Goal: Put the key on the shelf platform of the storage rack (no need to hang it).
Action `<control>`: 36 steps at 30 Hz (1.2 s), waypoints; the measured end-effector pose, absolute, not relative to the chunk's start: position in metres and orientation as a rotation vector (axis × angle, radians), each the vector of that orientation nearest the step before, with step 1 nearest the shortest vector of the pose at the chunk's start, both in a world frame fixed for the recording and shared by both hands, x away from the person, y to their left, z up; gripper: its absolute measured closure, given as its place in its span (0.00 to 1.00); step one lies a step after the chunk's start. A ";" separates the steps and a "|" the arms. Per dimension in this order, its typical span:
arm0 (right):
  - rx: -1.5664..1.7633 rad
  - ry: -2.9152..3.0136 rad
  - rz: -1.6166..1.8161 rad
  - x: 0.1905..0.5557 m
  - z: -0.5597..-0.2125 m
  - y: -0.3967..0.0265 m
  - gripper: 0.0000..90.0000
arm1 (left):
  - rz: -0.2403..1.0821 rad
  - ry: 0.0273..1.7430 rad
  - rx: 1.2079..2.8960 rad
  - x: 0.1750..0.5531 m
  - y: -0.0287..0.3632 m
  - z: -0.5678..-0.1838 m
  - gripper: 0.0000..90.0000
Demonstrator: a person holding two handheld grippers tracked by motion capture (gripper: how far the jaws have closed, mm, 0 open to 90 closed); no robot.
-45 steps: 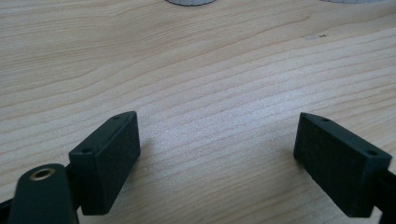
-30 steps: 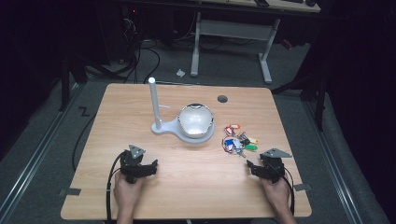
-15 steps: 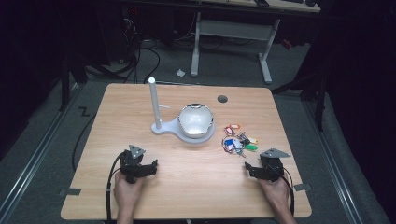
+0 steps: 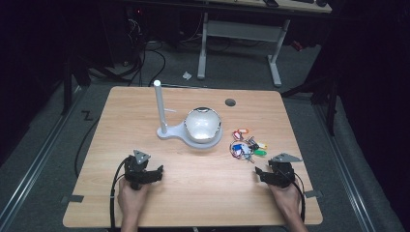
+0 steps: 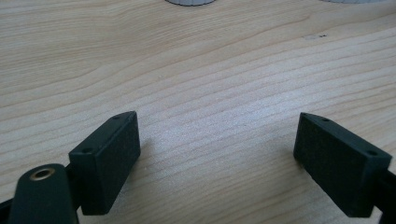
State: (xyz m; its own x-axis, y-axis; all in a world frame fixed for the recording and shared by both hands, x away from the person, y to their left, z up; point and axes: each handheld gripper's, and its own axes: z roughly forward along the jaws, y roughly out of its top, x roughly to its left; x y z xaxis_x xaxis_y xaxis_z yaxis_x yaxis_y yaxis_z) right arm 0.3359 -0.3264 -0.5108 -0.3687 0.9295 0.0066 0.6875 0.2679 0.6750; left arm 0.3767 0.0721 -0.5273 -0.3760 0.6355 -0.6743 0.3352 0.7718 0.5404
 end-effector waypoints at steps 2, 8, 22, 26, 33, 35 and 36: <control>1.466 2.149 0.850 0.334 -0.509 -0.326 0.39 | 0.390 1.992 0.731 0.377 0.072 -0.527 0.17; 1.445 2.143 0.895 0.330 -0.501 -0.325 0.41 | 0.389 1.993 0.730 0.377 0.072 -0.527 0.17; 1.410 2.176 0.932 0.338 -0.487 -0.313 0.44 | 0.389 1.993 0.729 0.377 0.072 -0.527 0.17; 1.395 2.181 0.935 0.343 -0.483 -0.310 0.44 | 0.389 1.992 0.731 0.377 0.072 -0.527 0.17; 1.370 2.205 0.933 0.355 -0.476 -0.305 0.44 | 0.390 1.991 0.732 0.377 0.072 -0.527 0.17; 1.368 2.211 0.930 0.358 -0.474 -0.303 0.44 | 0.389 1.992 0.731 0.377 0.072 -0.527 0.17; 1.362 2.215 0.926 0.360 -0.474 -0.303 0.44 | 0.389 1.992 0.731 0.377 0.072 -0.527 0.17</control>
State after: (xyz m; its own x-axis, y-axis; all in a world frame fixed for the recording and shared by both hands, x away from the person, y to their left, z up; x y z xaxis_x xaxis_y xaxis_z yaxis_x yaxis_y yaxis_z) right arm 0.3604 -0.3026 -0.4736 -0.4589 0.8883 0.0205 0.6386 0.3137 0.7027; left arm 0.3767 0.0721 -0.5274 -0.3752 0.6362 -0.6742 0.3355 0.7712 0.5411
